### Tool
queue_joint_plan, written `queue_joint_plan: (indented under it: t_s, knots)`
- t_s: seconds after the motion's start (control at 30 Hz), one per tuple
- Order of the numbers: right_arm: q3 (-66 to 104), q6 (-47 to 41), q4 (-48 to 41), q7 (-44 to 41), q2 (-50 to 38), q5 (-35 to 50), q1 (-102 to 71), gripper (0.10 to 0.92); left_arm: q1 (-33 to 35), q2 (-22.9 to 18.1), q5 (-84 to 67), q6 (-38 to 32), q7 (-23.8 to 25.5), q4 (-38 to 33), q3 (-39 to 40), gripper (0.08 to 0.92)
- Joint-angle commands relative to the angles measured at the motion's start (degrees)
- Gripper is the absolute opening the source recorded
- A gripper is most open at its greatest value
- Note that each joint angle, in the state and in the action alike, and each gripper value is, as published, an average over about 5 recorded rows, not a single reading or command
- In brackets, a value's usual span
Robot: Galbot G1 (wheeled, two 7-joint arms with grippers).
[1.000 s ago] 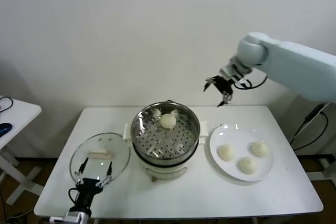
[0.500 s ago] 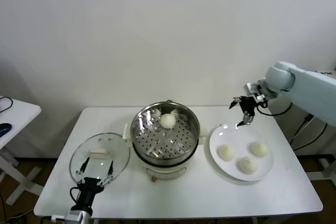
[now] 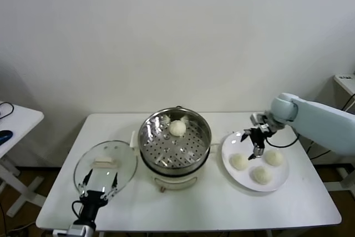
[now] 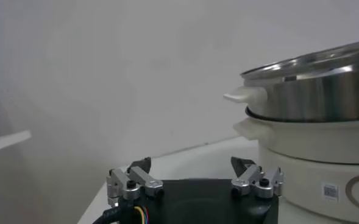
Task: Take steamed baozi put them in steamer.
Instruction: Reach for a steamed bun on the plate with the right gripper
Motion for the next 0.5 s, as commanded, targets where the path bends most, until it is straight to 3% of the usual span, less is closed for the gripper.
queue_joint_plan:
  t_s: [0.03,0.5]
  knots:
    - [1.56,-0.11,-3.93,0.34,2.78,-2.00,-4.25,0.823,0.02,-0.01,-0.08,-0.12,-0.05,0.50,-0.10,0.823]
    - [1.92,0.51,-5.44,0.07,4.40,-3.06,-5.85,0.823,-0.11,0.03,-0.12,-0.08,-0.04,0.78,-0.30,0.823]
